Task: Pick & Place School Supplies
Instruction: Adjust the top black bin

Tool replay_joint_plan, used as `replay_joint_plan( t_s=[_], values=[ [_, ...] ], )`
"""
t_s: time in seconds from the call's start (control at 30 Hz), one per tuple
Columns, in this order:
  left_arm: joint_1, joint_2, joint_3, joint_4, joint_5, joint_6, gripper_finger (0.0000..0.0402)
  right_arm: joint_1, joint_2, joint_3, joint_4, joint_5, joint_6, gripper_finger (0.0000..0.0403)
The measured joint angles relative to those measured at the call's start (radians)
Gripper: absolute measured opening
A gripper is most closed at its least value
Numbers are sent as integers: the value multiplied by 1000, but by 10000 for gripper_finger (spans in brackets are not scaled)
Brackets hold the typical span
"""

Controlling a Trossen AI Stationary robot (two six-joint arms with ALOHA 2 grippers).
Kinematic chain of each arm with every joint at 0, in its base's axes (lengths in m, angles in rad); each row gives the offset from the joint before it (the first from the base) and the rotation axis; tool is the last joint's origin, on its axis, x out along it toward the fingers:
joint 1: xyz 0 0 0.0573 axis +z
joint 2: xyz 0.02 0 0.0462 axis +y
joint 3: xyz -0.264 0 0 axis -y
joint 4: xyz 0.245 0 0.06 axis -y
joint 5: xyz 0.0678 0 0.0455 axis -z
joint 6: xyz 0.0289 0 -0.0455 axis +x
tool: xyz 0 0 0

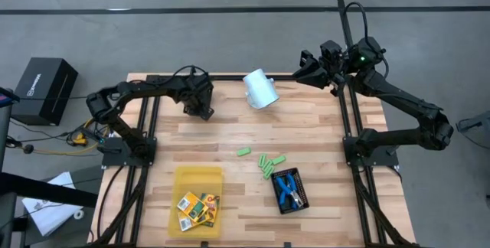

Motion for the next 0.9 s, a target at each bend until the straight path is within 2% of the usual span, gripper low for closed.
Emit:
replay_joint_plan(
  t_s=[0.37,0.57,0.9],
  values=[
    [-83,0,-23,10,104,-105,9,0,0,0,0,0,0,100],
    [-175,0,-23,57,169,-197,9,0,0,0,0,0,-4,100],
    [-337,0,-23,102,190,-359,9,0,0,0,0,0,-8,100]
  ],
)
